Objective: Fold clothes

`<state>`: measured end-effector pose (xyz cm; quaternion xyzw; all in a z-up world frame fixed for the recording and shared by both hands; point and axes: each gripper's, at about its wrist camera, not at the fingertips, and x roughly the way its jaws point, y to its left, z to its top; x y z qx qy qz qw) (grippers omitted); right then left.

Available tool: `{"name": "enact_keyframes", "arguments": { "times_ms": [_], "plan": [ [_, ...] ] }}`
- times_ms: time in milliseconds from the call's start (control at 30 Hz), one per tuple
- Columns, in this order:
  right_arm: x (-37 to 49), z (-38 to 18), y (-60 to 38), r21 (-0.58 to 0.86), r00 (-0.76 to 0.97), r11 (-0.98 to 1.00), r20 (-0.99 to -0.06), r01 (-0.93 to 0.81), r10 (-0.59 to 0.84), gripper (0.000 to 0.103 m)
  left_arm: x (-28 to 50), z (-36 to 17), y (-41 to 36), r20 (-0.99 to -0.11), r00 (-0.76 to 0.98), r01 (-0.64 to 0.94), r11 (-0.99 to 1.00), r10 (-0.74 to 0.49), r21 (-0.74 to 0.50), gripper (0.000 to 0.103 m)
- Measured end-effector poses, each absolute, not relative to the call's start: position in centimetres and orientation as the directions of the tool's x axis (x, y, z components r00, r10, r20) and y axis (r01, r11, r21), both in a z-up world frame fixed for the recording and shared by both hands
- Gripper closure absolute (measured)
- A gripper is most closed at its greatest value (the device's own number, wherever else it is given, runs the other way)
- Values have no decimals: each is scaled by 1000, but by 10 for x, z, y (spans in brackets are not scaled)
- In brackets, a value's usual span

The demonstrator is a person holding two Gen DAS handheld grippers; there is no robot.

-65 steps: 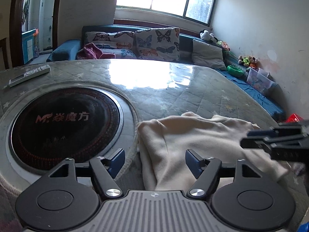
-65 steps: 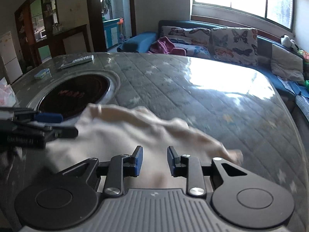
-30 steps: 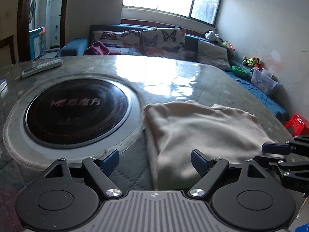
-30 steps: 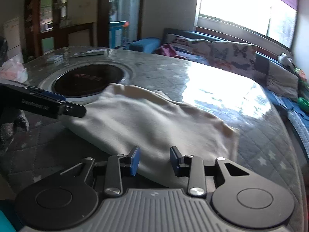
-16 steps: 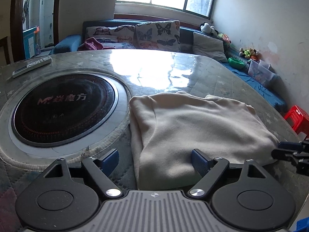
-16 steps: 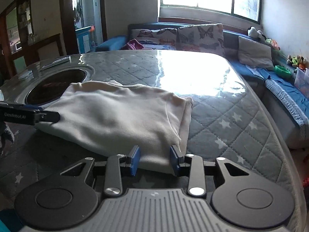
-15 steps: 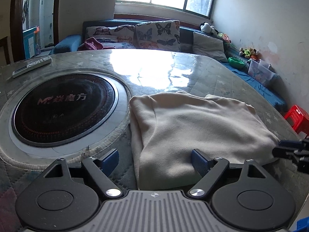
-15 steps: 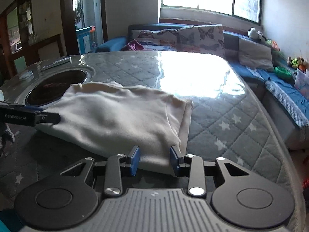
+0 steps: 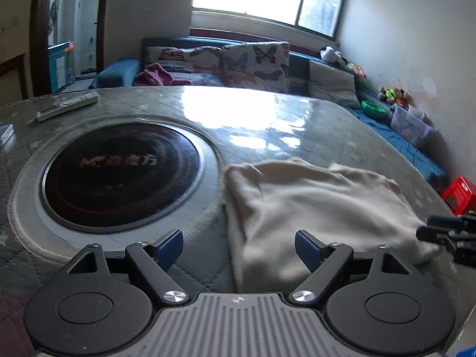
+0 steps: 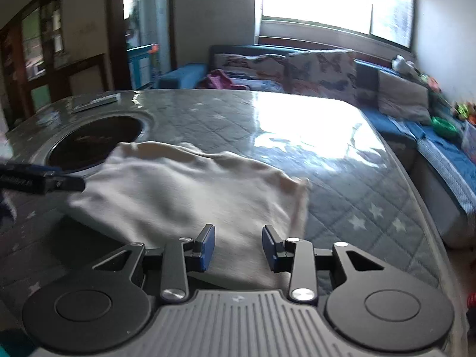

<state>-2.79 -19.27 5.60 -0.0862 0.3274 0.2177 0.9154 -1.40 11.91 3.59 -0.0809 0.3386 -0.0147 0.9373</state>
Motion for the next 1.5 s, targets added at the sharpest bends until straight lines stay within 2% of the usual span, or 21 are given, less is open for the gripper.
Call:
{"name": "enact_keyframes", "arguments": {
  "times_ms": [533,1100,1233,1500],
  "plan": [
    [-56,58,-76,-155,542,612,-662,-775,518,67,-6,42,160,-654,754,-156,951,-61,-268,15],
    [-45,47,-41,-172,490,540,-695,-824,526,62,-4,33,177,-671,738,-196,928,-74,-317,15],
    [-45,44,-39,-168,473,525,-706,-835,527,57,-3,34,179,-671,738,-199,926,-73,-320,15],
    [-52,51,-32,-206,470,478,-699,-854,540,58,0,37,179,-670,737,-201,920,-85,-337,14]
  ]
}}
